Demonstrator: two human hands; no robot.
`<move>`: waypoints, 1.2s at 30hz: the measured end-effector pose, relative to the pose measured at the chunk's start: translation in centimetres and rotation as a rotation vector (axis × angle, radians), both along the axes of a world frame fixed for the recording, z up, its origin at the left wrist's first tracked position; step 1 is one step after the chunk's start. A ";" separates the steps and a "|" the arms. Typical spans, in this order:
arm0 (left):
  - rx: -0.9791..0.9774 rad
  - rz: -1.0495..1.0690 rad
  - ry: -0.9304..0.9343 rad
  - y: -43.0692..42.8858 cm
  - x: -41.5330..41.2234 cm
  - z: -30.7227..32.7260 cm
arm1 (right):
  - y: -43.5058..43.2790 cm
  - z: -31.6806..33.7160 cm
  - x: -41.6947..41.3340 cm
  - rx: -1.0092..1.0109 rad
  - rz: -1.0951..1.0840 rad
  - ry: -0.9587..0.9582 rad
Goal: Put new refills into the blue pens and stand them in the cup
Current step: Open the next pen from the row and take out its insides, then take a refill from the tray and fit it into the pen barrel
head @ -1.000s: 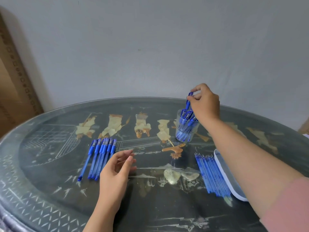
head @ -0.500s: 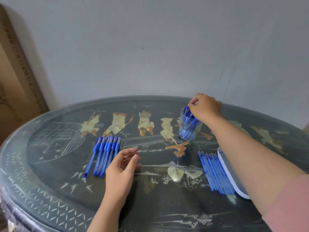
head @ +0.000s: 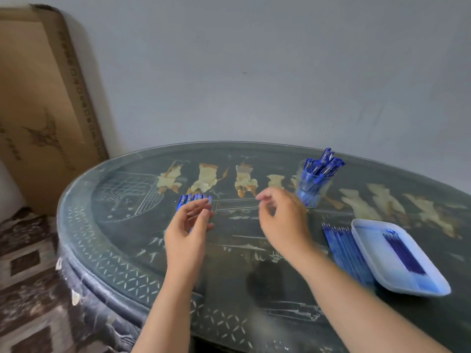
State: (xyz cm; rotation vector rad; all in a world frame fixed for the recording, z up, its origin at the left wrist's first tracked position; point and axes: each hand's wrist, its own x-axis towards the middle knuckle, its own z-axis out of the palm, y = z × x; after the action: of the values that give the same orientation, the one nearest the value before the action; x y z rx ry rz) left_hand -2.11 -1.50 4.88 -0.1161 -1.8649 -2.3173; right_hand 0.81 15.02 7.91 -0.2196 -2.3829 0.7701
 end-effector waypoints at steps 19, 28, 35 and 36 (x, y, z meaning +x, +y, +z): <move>-0.194 0.275 -0.036 -5.3 -0.9 -1.9 | -9.9 -5.1 -6.8 -0.111 -0.301 -0.517; -0.209 0.272 -0.039 -5.4 -0.9 -2.0 | -6.8 -4.4 -5.8 -0.085 -0.391 -0.502; -0.397 0.250 0.093 -5.0 -0.5 -1.9 | -0.2 -3.9 -0.3 -0.086 -0.349 -0.341; -0.471 0.217 0.147 -4.6 -0.3 -1.8 | 0.9 -3.8 1.1 -0.161 -0.307 -0.285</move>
State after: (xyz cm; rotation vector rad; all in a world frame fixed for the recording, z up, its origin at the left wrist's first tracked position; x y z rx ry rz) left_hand -2.38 -6.09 3.04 -0.1286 -2.1834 -1.6523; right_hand 1.93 15.90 4.10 -0.7896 -2.4637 0.8257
